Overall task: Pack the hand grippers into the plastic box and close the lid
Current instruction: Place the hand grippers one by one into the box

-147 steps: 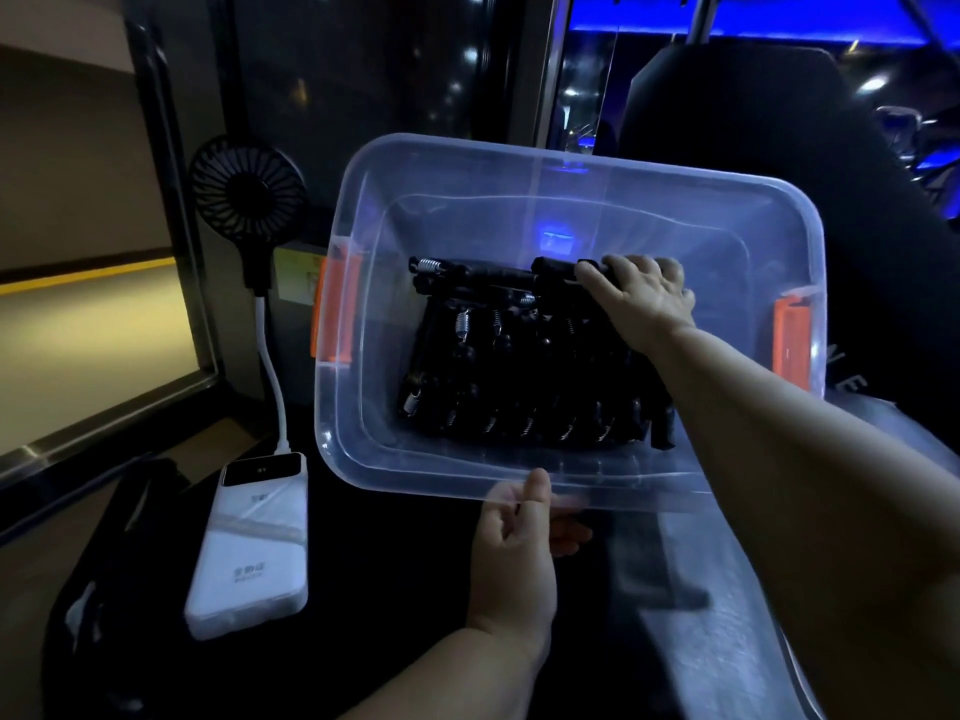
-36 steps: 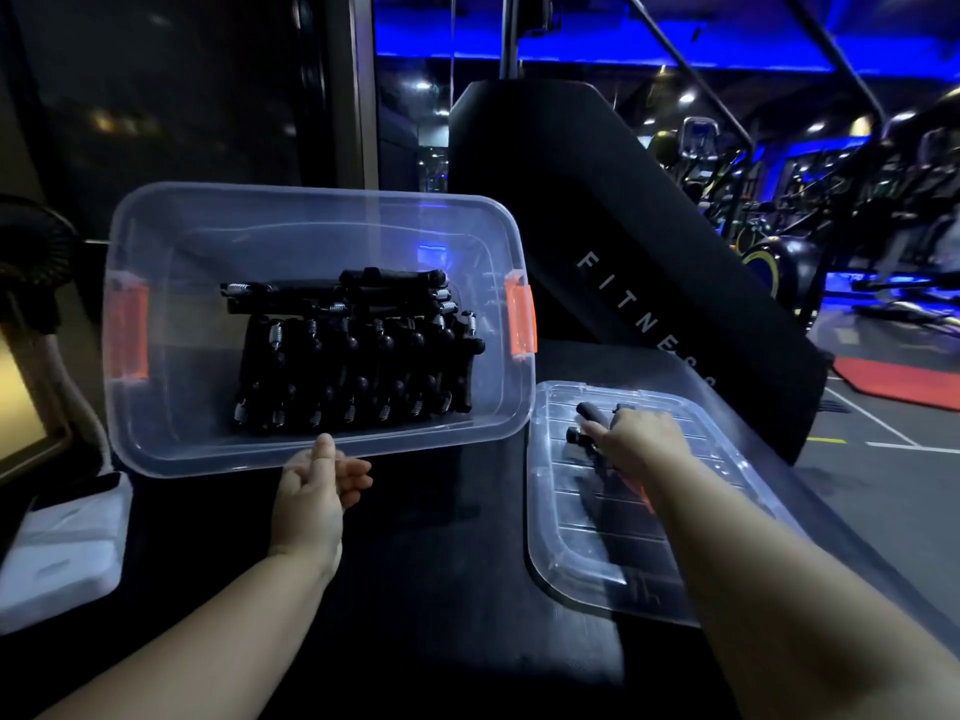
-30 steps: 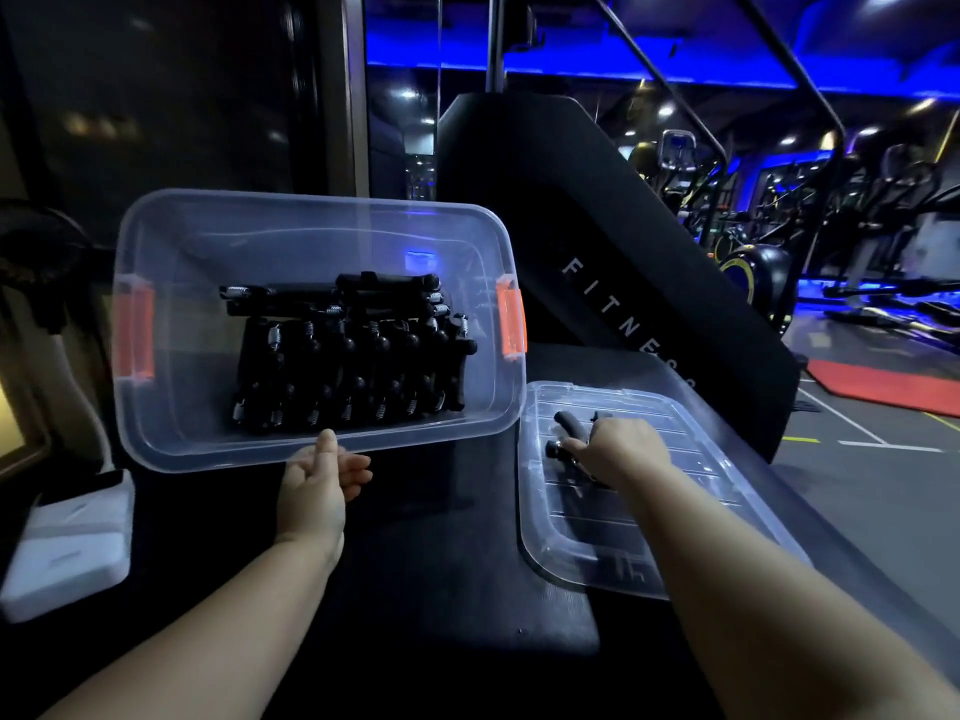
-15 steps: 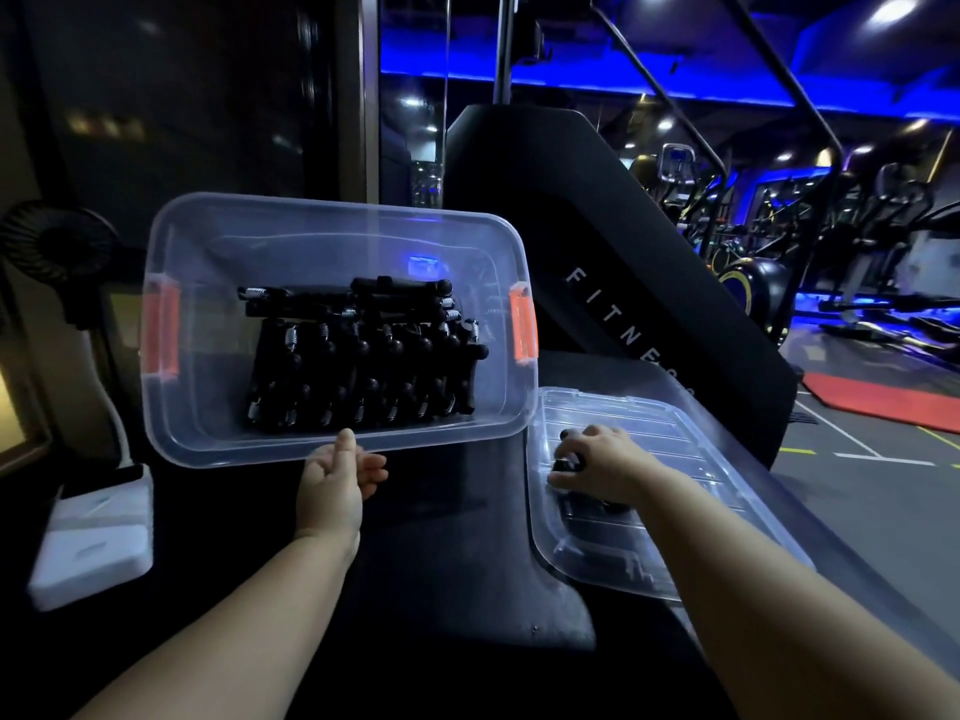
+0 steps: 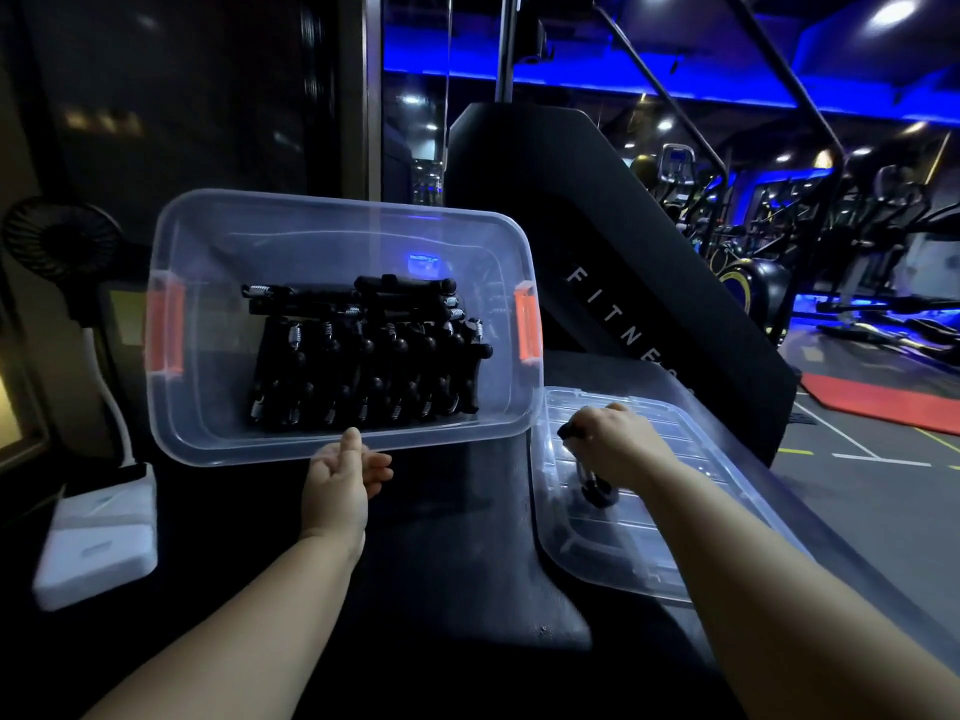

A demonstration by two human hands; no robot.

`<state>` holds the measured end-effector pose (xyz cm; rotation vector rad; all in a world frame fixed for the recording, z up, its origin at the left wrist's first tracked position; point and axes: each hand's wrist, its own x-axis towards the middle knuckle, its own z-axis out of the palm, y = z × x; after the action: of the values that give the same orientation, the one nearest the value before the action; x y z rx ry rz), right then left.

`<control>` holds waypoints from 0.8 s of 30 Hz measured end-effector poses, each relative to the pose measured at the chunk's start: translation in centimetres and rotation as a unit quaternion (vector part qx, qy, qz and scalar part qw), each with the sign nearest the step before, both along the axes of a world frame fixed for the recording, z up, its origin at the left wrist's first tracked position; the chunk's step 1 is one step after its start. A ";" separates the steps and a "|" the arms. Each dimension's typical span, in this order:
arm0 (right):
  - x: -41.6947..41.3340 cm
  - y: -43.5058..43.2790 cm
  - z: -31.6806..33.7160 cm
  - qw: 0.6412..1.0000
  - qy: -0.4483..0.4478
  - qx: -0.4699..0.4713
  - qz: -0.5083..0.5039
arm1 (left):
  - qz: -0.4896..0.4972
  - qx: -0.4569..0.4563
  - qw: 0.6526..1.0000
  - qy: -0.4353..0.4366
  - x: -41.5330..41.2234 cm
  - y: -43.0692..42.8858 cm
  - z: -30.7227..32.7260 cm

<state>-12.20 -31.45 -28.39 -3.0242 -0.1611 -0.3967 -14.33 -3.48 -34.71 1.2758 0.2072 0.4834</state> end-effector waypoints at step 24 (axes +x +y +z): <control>-3.5 7.3 1.0 0.987 -0.117 0.068 0.083 | -0.017 -0.034 0.999 0.009 -0.1 0.2 0.1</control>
<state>-15.67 -24.11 -27.38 -2.7966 -0.3836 -0.7160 -14.43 -3.32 -34.63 1.2148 0.2157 0.4331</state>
